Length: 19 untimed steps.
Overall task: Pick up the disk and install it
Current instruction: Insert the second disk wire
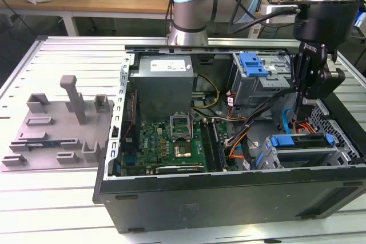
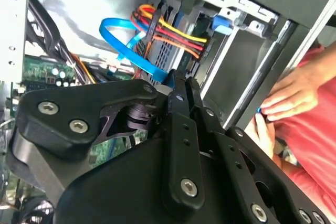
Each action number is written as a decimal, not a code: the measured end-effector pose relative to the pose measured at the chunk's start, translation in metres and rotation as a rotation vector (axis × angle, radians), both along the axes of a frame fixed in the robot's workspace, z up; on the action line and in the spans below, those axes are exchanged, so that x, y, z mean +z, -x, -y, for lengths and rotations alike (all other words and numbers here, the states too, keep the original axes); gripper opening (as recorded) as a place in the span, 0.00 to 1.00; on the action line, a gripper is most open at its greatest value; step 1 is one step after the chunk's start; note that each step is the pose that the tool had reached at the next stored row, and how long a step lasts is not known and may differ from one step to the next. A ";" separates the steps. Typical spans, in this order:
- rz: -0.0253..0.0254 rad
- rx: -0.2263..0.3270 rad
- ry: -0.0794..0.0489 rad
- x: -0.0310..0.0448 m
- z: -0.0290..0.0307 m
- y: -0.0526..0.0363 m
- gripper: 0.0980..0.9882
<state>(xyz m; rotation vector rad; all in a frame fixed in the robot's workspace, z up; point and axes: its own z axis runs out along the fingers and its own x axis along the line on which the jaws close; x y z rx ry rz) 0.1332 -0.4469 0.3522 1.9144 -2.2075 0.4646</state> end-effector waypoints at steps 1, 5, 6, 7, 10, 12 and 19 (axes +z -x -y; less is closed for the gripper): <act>0.0096 0.000 -0.005 0.0001 0.0007 0.0000 0.07; 0.0200 0.000 -0.059 0.0000 0.0062 0.0001 0.07; 0.0202 -0.001 -0.077 0.0001 0.0077 0.0002 0.07; 0.0202 -0.001 -0.098 0.0001 0.0090 0.0003 0.07; 0.0202 -0.002 -0.154 0.0001 0.0135 0.0006 0.07; 0.0202 -0.002 -0.180 0.0001 0.0221 0.0007 0.07; 0.0194 0.004 -0.241 0.0001 0.0464 0.0031 0.07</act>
